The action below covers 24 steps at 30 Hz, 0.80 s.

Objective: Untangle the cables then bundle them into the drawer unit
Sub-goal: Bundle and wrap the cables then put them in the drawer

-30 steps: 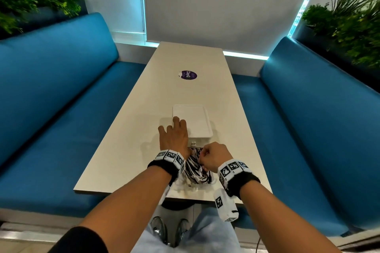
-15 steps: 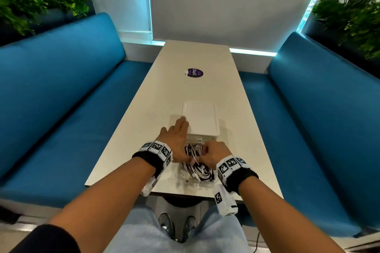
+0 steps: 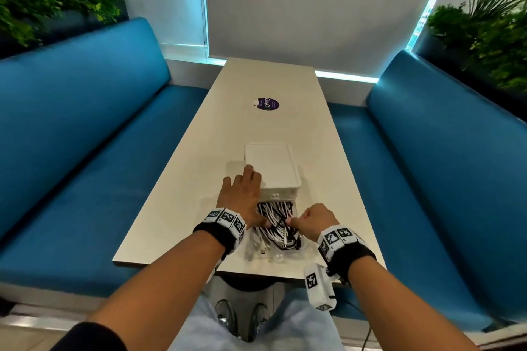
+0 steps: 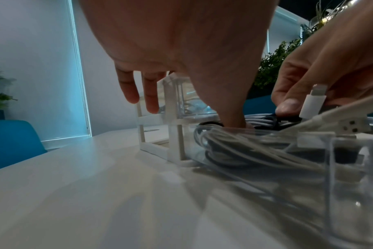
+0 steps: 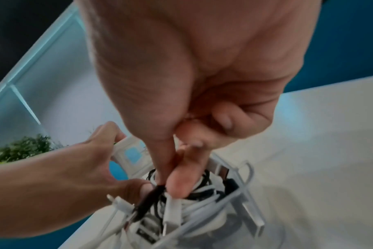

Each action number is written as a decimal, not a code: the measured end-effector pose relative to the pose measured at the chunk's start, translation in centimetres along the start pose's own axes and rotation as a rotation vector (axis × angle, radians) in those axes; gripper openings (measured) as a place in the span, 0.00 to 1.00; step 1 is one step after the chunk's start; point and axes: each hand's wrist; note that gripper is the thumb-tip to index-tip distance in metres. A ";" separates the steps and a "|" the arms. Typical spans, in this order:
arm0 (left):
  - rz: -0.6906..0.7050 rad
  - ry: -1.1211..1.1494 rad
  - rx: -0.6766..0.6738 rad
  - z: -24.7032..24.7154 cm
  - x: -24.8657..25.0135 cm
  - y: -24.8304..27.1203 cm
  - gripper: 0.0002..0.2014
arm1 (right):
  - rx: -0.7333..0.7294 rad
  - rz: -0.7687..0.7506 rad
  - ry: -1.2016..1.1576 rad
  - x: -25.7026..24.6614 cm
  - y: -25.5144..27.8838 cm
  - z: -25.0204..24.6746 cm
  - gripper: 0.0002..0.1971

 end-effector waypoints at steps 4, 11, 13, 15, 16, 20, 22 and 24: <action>0.000 -0.015 0.059 -0.3 -0.5 -0.4 0.51 | -0.156 -0.037 -0.069 -0.8 0.0 0.4 0.18; 0.073 0.163 0.058 0.1 -1.6 -0.1 0.41 | -0.053 -0.048 0.184 -1.8 -1.1 -0.1 0.24; 0.096 0.200 0.072 0.1 -2.6 -0.1 0.36 | -0.055 0.019 0.194 -1.2 -1.6 -0.4 0.31; 0.097 0.206 0.078 0.2 -3.0 -0.2 0.35 | -0.097 0.080 0.144 -0.3 -1.9 -0.3 0.38; 0.095 0.222 0.077 0.4 -3.0 -0.2 0.35 | -0.122 0.099 0.116 0.3 -2.0 -0.1 0.41; 0.118 0.406 0.032 0.8 -3.2 -0.6 0.37 | -0.102 0.072 0.080 0.6 -2.2 0.9 0.33; 0.142 0.456 0.020 0.7 -3.6 -0.8 0.37 | -0.011 0.047 0.068 0.0 -2.4 1.2 0.29; 0.146 0.492 0.016 0.6 -3.7 -0.8 0.37 | 0.087 0.038 0.065 -0.3 -2.5 1.2 0.29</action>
Point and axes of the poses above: each hand's wrist, its own y-axis away from the middle knuckle, its own z-axis out of the palm, x = y × z, and after that the axes turned 4 degrees about -z, right-handed
